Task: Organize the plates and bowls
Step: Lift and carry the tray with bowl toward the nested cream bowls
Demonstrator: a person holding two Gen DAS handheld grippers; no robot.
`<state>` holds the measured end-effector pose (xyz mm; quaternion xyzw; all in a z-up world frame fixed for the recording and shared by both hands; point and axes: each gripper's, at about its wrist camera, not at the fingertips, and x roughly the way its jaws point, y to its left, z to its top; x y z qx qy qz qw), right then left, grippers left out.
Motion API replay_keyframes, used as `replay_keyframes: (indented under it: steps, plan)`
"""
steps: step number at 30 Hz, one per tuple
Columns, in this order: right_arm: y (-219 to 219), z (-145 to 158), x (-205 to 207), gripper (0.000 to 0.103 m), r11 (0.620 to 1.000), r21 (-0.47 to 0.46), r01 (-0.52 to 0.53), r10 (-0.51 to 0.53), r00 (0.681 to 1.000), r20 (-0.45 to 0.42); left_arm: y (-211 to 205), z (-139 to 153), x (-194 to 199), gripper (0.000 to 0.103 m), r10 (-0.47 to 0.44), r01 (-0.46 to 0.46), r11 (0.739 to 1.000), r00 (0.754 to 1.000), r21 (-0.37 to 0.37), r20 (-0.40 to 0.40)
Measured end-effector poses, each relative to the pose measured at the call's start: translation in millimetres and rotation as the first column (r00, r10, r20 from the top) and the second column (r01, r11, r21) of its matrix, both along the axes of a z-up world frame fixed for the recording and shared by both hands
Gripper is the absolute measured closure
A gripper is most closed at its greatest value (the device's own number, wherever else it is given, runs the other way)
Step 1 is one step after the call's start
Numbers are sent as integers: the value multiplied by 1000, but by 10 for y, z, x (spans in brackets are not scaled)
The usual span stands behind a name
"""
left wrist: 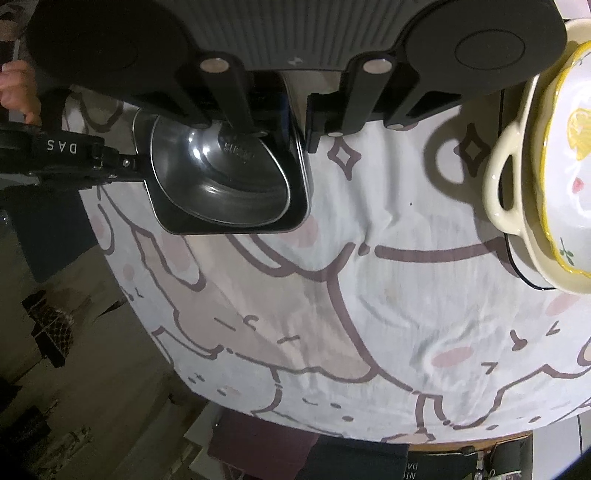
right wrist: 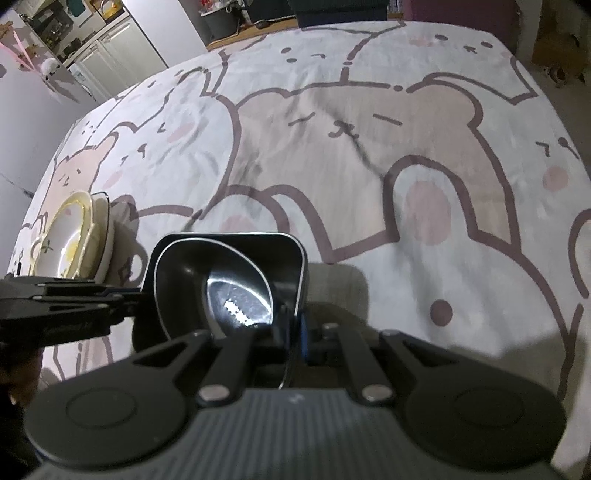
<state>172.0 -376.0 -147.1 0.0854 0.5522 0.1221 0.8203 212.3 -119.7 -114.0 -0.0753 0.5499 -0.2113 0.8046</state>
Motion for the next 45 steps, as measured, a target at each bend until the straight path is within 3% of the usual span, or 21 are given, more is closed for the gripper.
replay_keyframes:
  steps: [12,18,33,45]
  plan:
    - [91,392,-145,96,1000,8,24,-25,995,96,184,437,-116,95,22,-20,1000,993,-11,118]
    - [226,577,-182,96,999,31,15,-19,989,145,458,656,-210,95,74,-72,997,982,-20,173]
    - [1218,874,-90,96,992,48,-114,102,972,211,1386,1028,-369,95,207,-213,977,945,-2,254]
    - [2009,777,93,95,980,54,-189,178,969,171,2061,991,-363,95,303,-313,950,920,0,247]
